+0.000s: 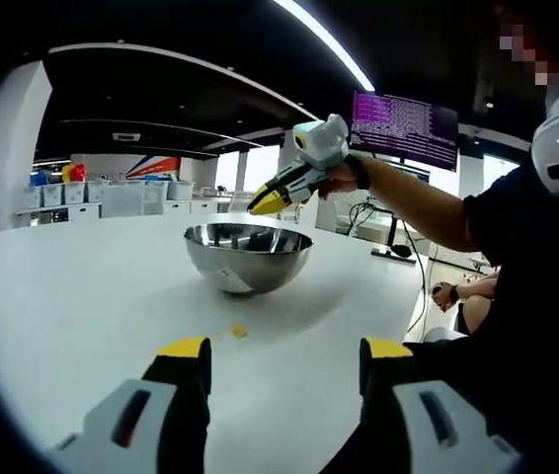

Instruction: Pick up the QQ candy scattered on the table and place it into the stainless steel bowl on the table

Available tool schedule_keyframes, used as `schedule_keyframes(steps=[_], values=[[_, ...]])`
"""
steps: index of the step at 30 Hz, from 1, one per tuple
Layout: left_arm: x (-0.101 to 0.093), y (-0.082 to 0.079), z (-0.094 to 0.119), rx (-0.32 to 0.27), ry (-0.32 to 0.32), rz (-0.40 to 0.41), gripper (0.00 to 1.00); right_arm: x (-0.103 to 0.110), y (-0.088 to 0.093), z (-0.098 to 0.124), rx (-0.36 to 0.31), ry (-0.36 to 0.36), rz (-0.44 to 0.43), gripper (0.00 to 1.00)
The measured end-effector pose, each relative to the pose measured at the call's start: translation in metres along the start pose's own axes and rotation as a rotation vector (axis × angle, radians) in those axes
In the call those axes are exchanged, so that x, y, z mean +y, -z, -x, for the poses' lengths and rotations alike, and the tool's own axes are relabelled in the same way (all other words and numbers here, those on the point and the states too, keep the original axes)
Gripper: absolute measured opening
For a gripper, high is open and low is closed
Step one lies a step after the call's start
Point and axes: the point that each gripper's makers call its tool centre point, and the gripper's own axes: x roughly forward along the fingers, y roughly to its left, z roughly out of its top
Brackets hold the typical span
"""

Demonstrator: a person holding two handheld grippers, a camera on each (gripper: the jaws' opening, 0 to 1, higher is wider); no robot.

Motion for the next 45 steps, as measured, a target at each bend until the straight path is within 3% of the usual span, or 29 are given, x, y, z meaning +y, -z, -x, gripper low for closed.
schedule_keyframes(steps=[2, 13, 19, 24, 30, 36, 40, 45], values=[[0.001, 0.001, 0.001, -0.001, 0.0, 0.002, 0.61, 0.001, 0.001, 0.0, 0.003, 0.0, -0.006, 0.19], [-0.002, -0.004, 0.003, -0.02, 0.001, -0.001, 0.61, 0.005, -0.002, 0.015, 0.01, 0.009, 0.011, 0.2], [-0.006, -0.01, 0.008, -0.024, -0.008, -0.015, 0.61, 0.002, -0.018, 0.048, -0.052, 0.039, 0.012, 0.2], [-0.009, -0.015, 0.011, -0.028, -0.017, -0.028, 0.61, 0.013, -0.023, 0.083, -0.131, 0.037, -0.033, 0.2], [-0.014, -0.02, 0.012, -0.022, -0.018, -0.047, 0.61, 0.037, -0.005, 0.124, -0.229, 0.057, -0.127, 0.19], [-0.012, -0.022, 0.015, -0.021, -0.027, -0.058, 0.61, 0.086, 0.018, 0.163, -0.439, 0.069, -0.262, 0.2], [-0.013, -0.021, 0.016, -0.017, -0.027, -0.065, 0.61, 0.103, 0.044, 0.172, -0.495, 0.121, -0.366, 0.2], [-0.017, -0.017, 0.014, -0.004, -0.022, -0.069, 0.61, 0.13, 0.074, 0.174, -0.567, 0.132, -0.47, 0.2]])
